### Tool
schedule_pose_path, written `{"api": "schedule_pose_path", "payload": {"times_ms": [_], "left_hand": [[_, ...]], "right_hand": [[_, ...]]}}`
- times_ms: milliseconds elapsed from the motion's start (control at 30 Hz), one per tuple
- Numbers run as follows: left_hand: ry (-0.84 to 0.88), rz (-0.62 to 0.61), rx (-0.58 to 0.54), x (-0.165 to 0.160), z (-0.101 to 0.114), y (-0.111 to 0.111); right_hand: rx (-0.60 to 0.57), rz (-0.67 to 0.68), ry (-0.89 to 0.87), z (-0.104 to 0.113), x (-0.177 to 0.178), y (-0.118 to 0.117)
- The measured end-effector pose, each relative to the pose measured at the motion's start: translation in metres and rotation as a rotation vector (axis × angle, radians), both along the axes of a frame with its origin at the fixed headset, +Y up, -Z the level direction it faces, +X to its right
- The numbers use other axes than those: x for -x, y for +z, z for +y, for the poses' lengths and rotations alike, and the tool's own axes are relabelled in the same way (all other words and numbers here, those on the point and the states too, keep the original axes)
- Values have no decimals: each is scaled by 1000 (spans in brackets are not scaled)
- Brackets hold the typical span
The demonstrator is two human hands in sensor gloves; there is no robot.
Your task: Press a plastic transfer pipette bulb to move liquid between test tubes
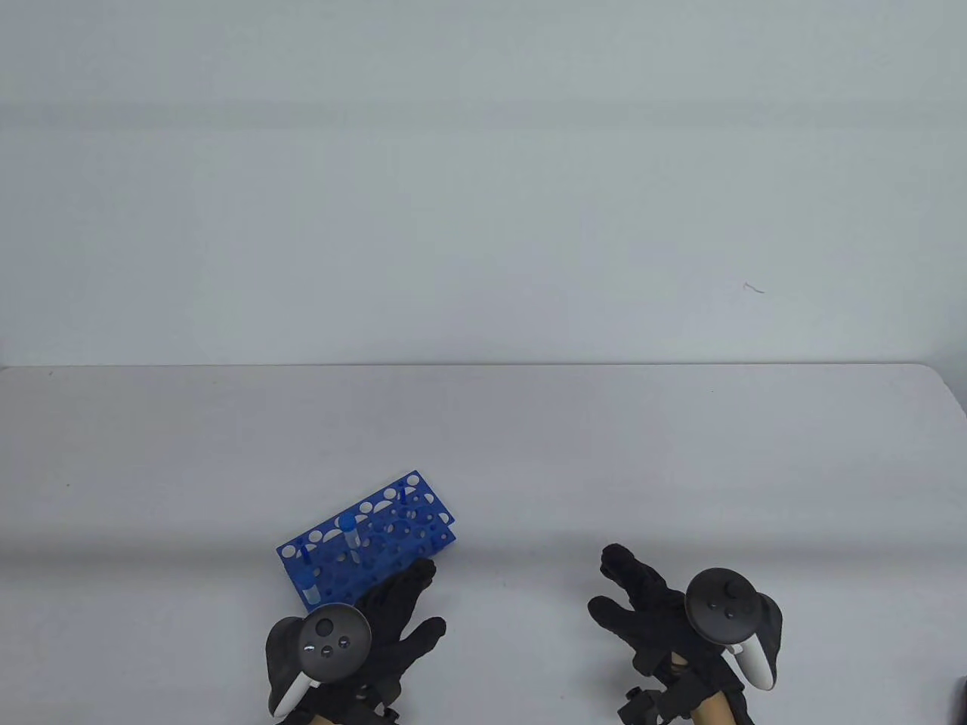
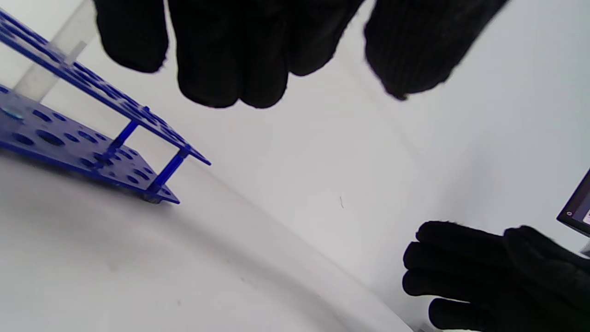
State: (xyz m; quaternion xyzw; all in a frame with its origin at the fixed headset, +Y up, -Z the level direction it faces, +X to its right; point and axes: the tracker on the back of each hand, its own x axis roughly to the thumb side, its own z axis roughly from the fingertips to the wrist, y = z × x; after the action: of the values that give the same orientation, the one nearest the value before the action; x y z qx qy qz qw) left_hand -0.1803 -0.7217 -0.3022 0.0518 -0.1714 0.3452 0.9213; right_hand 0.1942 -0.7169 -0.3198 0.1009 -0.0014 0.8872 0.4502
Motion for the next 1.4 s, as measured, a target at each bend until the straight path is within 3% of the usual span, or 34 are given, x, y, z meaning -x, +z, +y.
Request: {"api": "schedule_pose_path", "payload": {"times_ms": [200, 367, 467, 567, 633, 833, 933, 1033, 1167, 1400], "left_hand": [[84, -54, -89, 9, 22, 5], [197, -35, -377, 34, 75, 27], [116, 81, -504, 54, 99, 34], [-81, 169, -351, 79, 106, 18], [-184, 196, -165, 98, 96, 0], [-339, 157, 284, 128, 33, -44], [-450, 140, 442, 129, 5, -57], [-545, 125, 514, 122, -7, -62], [-628, 112, 487, 105, -14, -68], [-576, 126, 494, 100, -20, -79]], "right_hand": [[2, 15, -2, 0, 2, 0], [-1, 18, -16, 2, 1, 0], [2, 20, -22, 2, 1, 0], [6, 18, -25, 3, 1, 0], [8, 17, -25, 3, 0, 0], [18, 19, -16, 3, 0, -3], [24, 18, -10, 2, 0, -4], [30, 20, 0, 1, 1, -5], [38, 27, 17, -1, 2, -6], [36, 40, 21, -1, 4, -6]]}}
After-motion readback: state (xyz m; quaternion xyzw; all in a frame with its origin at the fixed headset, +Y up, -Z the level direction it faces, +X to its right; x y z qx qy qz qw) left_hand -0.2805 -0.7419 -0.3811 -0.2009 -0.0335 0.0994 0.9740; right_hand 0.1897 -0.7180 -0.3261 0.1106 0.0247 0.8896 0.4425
